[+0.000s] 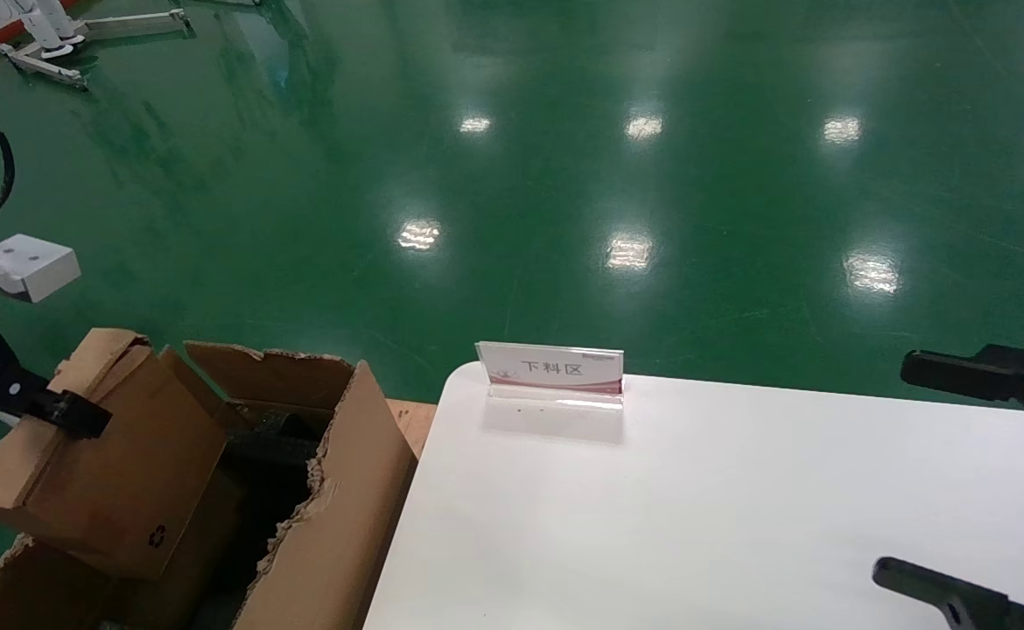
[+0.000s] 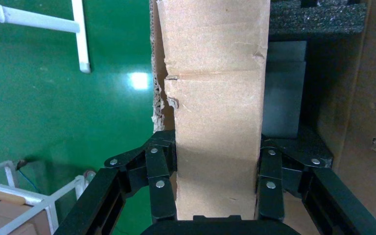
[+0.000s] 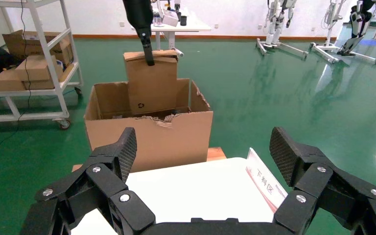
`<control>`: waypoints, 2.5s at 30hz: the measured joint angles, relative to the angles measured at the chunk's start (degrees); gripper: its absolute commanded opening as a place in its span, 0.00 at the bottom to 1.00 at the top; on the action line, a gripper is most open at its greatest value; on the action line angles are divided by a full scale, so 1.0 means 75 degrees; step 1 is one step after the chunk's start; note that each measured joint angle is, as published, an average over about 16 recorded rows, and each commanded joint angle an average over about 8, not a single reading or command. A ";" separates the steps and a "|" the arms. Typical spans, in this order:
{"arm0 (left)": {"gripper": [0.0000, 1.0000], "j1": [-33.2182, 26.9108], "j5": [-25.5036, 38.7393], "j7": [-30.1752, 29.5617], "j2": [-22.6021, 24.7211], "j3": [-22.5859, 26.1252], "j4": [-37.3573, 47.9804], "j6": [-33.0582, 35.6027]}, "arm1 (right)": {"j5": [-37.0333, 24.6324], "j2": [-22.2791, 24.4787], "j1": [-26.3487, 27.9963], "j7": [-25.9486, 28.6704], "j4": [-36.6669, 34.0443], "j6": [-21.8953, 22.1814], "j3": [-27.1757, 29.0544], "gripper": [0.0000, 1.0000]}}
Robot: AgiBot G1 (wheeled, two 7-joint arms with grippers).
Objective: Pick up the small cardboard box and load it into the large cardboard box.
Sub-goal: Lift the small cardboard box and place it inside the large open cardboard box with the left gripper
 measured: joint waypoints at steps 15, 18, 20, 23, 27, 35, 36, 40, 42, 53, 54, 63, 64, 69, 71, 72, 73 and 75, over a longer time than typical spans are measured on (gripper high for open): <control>0.00 0.0326 0.0260 0.0090 -0.0195 0.0056 -0.0005 -0.0337 | 0.0000 0.0000 0.0000 0.0000 0.0000 0.0000 0.0000 1.00; 0.00 0.0382 0.0304 0.0106 -0.0193 0.0069 -0.0006 -0.0366 | 0.0000 0.0000 0.0000 0.0000 0.0000 0.0000 0.0000 1.00; 0.00 0.0421 0.0333 0.0114 -0.0185 0.0079 -0.0007 -0.0378 | 0.0000 0.0000 0.0000 0.0000 0.0000 0.0000 0.0000 1.00; 0.00 0.0486 0.0379 0.0119 -0.0160 0.0094 -0.0008 -0.0388 | 0.0000 0.0000 0.0000 0.0000 0.0000 0.0000 0.0000 1.00; 0.00 0.0586 0.0440 0.0108 -0.0107 0.0114 -0.0009 -0.0394 | 0.0000 0.0000 0.0000 0.0000 0.0000 0.0000 0.0000 1.00; 0.00 0.0852 0.0550 -0.0004 0.0061 0.0149 -0.0012 -0.0401 | 0.0000 0.0000 0.0000 0.0000 0.0000 0.0000 0.0000 1.00; 0.00 0.0887 0.0561 -0.0025 0.0083 0.0153 -0.0013 -0.0403 | 0.0000 0.0000 0.0000 0.0000 0.0000 0.0000 0.0000 1.00; 0.00 0.1026 0.0598 -0.0116 0.0166 0.0166 -0.0015 -0.0415 | 0.0000 0.0000 0.0000 0.0000 0.0000 0.0000 0.0000 1.00; 0.00 0.1091 0.0615 -0.0165 0.0204 0.0172 -0.0016 -0.0425 | 0.0000 0.0000 0.0000 0.0000 0.0000 0.0000 0.0000 1.00; 0.00 0.1408 0.0809 -0.0437 0.0330 0.0207 -0.0021 -0.0568 | 0.0000 0.0000 0.0000 0.0000 0.0000 0.0000 0.0000 1.00; 0.00 0.1439 0.0840 -0.0464 0.0337 0.0212 -0.0021 -0.0589 | 0.0000 0.0000 0.0000 0.0000 0.0000 0.0000 0.0000 1.00; 0.00 0.1794 0.1212 -0.0775 0.0389 0.0269 -0.0026 -0.0832 | 0.0000 0.0000 0.0000 0.0000 0.0000 0.0000 0.0000 1.00; 0.00 0.1844 0.1257 -0.0817 0.0395 0.0276 -0.0026 -0.0863 | 0.0000 0.0000 0.0000 0.0000 0.0000 0.0000 0.0000 1.00; 0.00 0.2101 0.1465 -0.1030 0.0423 0.0301 -0.0028 -0.1019 | 0.0000 0.0000 0.0000 0.0000 0.0000 0.0000 0.0000 1.00; 0.00 0.2202 0.1534 -0.1112 0.0434 0.0307 -0.0029 -0.1078 | 0.0000 0.0000 0.0000 0.0000 0.0000 0.0000 0.0000 1.00; 0.00 0.2251 0.1564 -0.1151 0.0439 0.0309 -0.0030 -0.1106 | 0.0000 0.0000 0.0000 0.0000 0.0000 0.0000 0.0000 1.00; 0.00 0.2300 0.1592 -0.1190 0.0444 0.0310 -0.0030 -0.1134 | 0.0000 0.0000 0.0000 0.0000 0.0000 0.0000 0.0000 1.00; 0.00 0.2393 0.1638 -0.1261 0.0453 0.0311 -0.0031 -0.1185 | 0.0000 0.0000 0.0000 0.0000 0.0000 0.0000 0.0000 1.00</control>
